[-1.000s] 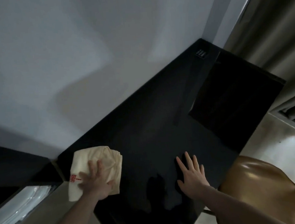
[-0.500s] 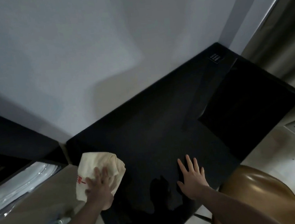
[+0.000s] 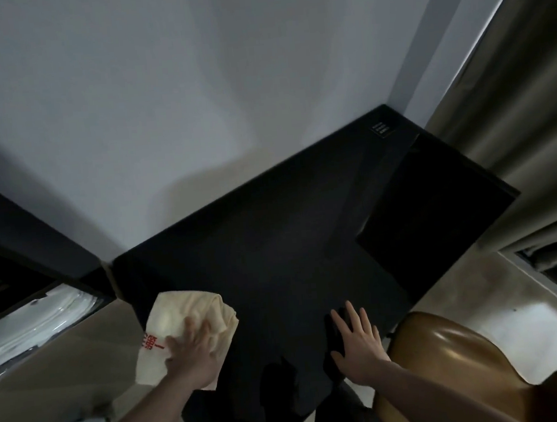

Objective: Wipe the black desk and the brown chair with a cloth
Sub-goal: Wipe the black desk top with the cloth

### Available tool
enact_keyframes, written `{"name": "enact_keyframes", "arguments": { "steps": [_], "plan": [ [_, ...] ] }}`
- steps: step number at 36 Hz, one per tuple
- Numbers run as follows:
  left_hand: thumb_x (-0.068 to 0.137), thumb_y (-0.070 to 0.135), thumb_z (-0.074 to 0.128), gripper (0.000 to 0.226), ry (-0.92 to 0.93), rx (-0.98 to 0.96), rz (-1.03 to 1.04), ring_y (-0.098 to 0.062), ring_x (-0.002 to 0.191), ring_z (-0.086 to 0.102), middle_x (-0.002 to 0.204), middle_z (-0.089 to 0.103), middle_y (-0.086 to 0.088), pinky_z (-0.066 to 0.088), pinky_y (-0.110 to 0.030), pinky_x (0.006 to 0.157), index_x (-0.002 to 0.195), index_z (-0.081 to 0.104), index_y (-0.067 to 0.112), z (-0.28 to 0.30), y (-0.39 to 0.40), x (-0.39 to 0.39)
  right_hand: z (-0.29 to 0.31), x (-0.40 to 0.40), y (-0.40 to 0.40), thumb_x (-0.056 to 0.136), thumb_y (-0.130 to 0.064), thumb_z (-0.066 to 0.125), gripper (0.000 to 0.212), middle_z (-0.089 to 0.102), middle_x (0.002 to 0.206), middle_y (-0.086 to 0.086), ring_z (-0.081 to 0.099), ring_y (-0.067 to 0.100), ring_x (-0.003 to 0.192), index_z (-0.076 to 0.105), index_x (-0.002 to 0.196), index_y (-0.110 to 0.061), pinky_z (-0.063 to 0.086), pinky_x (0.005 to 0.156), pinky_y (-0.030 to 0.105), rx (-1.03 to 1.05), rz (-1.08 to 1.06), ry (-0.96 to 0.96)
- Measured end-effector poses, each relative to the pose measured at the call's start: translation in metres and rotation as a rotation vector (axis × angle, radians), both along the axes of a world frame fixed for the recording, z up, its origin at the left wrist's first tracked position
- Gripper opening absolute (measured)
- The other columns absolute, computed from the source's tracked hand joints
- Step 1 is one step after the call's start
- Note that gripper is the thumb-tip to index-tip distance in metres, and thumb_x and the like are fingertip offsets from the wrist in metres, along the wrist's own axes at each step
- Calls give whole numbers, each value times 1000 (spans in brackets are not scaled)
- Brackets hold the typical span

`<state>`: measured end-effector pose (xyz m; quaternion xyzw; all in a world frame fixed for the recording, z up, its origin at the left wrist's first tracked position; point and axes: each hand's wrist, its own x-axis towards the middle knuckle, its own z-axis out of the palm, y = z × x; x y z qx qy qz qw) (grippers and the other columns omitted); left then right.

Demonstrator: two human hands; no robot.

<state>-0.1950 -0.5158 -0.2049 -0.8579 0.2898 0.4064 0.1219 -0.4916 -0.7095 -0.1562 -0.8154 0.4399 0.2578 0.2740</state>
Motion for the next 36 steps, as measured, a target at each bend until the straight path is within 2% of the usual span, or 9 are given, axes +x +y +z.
{"name": "enact_keyframes", "arguments": {
  "steps": [4,9,17,23,26,28,30,32,36],
  "plan": [
    [106,29,27,68,-26,10,-72,-42,149,-28,165,-26,-10,14,-70,117,161,-13,23,7,-31,-14,-2,2,-33,98,-41,52,88,-24,167,4,-19,38,153,-7,162,-31,4,125,56,-8,-9,-25],
    [109,25,27,67,-41,59,-127,-40,150,-25,164,-25,-15,15,-70,117,159,-17,20,27,-92,-32,-5,9,-86,99,-41,51,87,-25,167,3,-19,36,154,-7,162,-31,4,126,53,11,-21,-65],
    [102,30,42,84,39,28,105,-58,145,-15,161,-34,-1,21,-68,115,157,-21,32,30,-228,-49,-15,-12,-193,99,-42,52,86,-25,167,1,-19,34,154,-5,162,-32,4,126,51,49,-45,-84],
    [101,41,43,86,144,-86,124,-56,144,-23,161,-36,4,6,-72,116,156,-23,37,34,-318,-72,-19,-38,-262,99,-43,52,86,-25,167,2,-18,35,154,-5,162,-32,5,126,52,17,-51,-63],
    [98,43,40,87,212,-129,70,-41,149,-28,159,-37,8,-2,-72,117,155,-26,35,39,-338,-78,-17,-40,-279,99,-42,53,87,-25,167,2,-18,36,154,-5,162,-31,5,126,53,3,-38,-47],
    [104,27,35,76,256,-137,2,-29,153,-22,160,-29,8,-2,-62,122,159,-18,28,55,-338,-80,-13,-33,-284,99,-41,53,87,-24,167,3,-17,36,154,-5,162,-31,6,126,54,-1,-27,-40],
    [104,17,40,75,278,-212,50,-25,155,11,167,-15,5,24,-44,123,161,-9,29,68,-327,-74,-6,-19,-282,98,-40,53,86,-23,167,3,-15,37,154,-4,163,-30,7,126,54,0,-7,-47],
    [101,16,49,78,213,-344,123,-21,144,37,169,3,4,41,-30,110,162,3,34,65,-305,-65,1,0,-274,98,-40,53,86,-23,167,3,-14,37,155,-3,163,-30,7,126,53,-4,27,-72],
    [97,16,52,69,101,-486,226,-17,151,25,164,8,19,32,-31,116,159,26,30,69,-249,-48,10,42,-243,98,-38,54,87,-23,167,3,-15,35,154,-5,162,-31,5,126,52,-1,119,-123]
  ]
}}
